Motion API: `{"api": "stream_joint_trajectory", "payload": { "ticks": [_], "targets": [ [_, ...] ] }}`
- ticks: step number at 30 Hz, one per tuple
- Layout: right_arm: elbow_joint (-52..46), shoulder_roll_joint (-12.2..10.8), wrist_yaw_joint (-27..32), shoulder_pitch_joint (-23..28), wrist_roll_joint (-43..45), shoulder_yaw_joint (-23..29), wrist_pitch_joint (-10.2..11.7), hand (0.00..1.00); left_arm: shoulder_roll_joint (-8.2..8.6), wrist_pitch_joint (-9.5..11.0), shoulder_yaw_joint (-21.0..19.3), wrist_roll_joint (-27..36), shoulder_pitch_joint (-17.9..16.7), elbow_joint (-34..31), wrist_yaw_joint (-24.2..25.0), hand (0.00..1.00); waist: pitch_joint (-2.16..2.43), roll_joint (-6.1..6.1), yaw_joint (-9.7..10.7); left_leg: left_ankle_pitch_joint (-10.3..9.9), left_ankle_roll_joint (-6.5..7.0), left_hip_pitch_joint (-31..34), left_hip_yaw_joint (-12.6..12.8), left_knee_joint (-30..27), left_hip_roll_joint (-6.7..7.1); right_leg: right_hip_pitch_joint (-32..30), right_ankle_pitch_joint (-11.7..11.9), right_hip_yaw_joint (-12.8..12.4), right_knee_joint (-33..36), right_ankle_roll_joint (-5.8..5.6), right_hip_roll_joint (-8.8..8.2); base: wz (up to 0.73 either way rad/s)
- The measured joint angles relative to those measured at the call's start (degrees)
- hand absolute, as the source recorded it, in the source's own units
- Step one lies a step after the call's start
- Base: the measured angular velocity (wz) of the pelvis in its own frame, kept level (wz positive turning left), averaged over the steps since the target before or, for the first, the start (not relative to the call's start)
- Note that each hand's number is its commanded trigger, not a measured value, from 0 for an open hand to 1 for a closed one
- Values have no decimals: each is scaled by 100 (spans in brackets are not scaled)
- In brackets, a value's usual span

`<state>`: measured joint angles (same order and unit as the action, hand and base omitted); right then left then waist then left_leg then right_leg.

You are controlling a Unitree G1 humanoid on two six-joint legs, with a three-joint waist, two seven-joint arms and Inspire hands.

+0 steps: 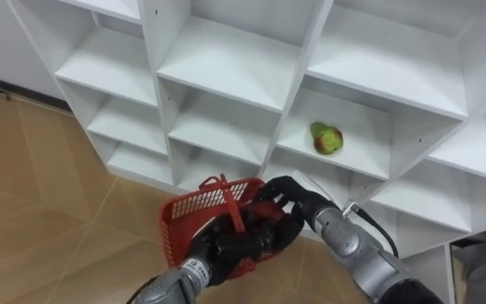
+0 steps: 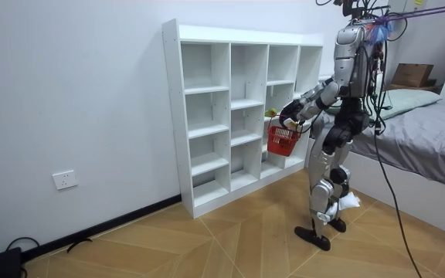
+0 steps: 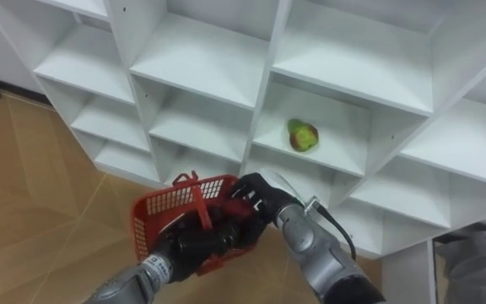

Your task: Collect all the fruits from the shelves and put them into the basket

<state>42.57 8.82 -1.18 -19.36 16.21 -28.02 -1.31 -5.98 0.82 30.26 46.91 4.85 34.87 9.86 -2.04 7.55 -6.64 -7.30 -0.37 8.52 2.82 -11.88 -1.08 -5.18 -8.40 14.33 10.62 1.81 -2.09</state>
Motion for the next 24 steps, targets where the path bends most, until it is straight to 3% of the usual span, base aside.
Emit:
{"api": "stream_joint_trajectory", "payload": {
  "ticks": [6, 14, 15, 16, 18, 24],
  "targets": [
    [-33, -4, 30, -13, 235, 1, -2, 100, 0, 11, 63, 50, -1, -4, 3, 100, 6, 9, 5, 0, 0, -2, 1, 0, 2, -1, -5, 7, 6, 1, -3, 0],
    [-41, 8, 59, -146, 459, 4, -1, 100, 0, 197, 144, 71, -5, -1, 22, 100, 17, 24, 18, 0, 0, -17, 2, -20, 2, 3, -5, 3, 53, 2, 4, 0],
    [-42, 8, 60, -150, 459, 5, -1, 74, -1, 202, 144, 89, -8, -2, 33, 100, 17, 25, 17, 0, 0, -16, 2, -30, 2, 3, -5, 2, 60, 1, 3, 0],
    [-46, 7, 60, -160, 458, 4, -1, 67, -2, 207, 153, 108, -14, -2, 40, 100, 17, 25, 16, 0, 0, -17, 2, -40, 2, 2, -7, -1, 75, 2, 3, 0],
    [-55, 6, 60, -177, 453, 4, -1, 0, -2, 207, 159, 172, -18, -2, 41, 100, 17, 33, 7, 0, 0, -11, 3, -51, 2, -21, -20, -22, 113, 4, 6, 0],
    [-85, 4, 110, -193, 453, 5, -1, 0, -2, 208, 159, 295, -34, -2, 47, 100, 22, 40, 2, 1, 1, 39, 5, -86, -3, -88, -19, -36, 165, 6, 11, 0]
  ]
}}
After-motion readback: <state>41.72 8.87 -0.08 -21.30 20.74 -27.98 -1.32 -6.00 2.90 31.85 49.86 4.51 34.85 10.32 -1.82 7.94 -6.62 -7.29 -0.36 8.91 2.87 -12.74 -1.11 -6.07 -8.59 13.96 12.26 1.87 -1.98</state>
